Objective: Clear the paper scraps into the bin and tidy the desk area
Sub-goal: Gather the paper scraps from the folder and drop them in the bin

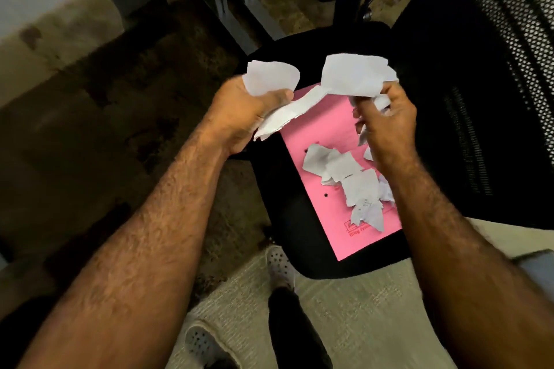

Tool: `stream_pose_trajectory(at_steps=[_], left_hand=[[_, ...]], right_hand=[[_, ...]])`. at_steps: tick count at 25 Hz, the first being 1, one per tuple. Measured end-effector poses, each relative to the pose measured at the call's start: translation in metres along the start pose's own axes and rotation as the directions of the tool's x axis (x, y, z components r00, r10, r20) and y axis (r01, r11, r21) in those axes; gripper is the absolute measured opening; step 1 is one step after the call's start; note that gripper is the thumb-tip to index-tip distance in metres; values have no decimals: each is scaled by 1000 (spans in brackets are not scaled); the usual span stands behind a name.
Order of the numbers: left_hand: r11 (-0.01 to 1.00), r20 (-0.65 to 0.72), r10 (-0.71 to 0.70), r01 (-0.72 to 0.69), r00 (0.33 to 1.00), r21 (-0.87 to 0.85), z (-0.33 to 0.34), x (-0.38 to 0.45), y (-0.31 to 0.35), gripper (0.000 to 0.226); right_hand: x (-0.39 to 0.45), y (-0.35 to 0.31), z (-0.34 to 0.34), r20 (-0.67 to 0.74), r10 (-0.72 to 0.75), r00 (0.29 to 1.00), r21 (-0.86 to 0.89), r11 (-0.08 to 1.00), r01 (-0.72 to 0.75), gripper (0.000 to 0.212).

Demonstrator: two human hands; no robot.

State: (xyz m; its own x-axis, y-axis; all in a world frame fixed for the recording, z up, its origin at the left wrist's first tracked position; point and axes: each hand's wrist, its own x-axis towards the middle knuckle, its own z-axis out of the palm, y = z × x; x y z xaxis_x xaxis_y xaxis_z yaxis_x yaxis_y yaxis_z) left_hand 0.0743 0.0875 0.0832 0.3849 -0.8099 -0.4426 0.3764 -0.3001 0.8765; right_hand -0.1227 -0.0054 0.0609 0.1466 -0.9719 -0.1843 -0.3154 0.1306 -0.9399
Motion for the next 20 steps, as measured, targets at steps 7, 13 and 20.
stream_pose_trajectory(at_steps=[7,13,20], left_hand=[[995,-276,-8,-20,961,-98,-132,-112,-24,17],[990,-518,-81,10,851,-139,-251,-240,-83,34],[965,-708,-171,-27,685,-259,-380,-383,-180,25]], right_hand=[[-112,-15,103,252,-31,967,-2,999,32,10],[-247,-10,212,521,-86,849,-14,994,109,22],[-404,29,323,760,-57,647,-42,990,137,15]])
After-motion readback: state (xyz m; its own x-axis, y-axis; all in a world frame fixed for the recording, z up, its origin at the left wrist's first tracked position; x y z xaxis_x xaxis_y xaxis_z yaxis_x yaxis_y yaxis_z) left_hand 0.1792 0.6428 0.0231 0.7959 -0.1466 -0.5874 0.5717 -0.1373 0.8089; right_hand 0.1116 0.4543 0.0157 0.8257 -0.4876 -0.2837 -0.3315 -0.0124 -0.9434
